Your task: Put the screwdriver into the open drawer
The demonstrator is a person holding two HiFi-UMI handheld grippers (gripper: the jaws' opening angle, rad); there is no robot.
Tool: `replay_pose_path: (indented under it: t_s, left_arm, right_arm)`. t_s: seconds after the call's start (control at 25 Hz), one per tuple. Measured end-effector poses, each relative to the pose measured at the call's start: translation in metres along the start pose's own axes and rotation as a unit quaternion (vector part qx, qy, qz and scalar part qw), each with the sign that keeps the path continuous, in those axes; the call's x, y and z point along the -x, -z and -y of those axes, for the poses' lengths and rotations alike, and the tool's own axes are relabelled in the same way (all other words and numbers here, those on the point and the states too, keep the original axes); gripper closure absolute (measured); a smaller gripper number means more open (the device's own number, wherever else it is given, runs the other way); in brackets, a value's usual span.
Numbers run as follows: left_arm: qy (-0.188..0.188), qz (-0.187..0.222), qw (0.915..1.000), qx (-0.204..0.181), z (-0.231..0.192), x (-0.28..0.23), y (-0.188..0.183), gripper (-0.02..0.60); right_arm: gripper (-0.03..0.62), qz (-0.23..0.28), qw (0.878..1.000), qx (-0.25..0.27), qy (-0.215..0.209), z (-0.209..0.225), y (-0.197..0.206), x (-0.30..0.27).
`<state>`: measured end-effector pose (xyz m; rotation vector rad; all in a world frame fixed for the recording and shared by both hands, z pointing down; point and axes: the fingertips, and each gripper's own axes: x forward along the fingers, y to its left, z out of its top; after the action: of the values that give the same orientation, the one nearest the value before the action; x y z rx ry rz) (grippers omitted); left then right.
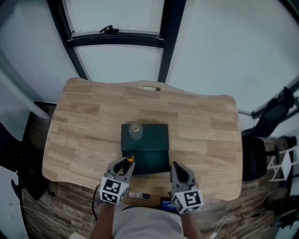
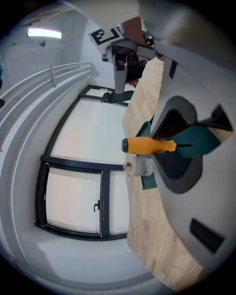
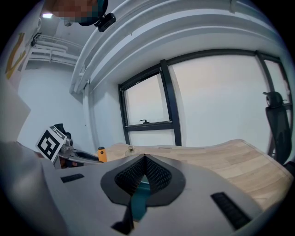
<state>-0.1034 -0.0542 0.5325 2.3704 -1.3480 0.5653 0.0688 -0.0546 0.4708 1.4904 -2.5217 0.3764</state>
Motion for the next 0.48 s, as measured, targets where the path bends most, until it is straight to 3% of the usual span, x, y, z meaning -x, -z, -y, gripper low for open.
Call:
replay_pose_path:
  t_s: [0.48]
  left_arm:
    - [0.012,-0.035,0.9992,-0.012,0.001,-0.006,0.027,0.48]
  right_arm:
    - [0.597,-0.009,1.0,-0.004,-0.001,-0.004,0.004,-0.003]
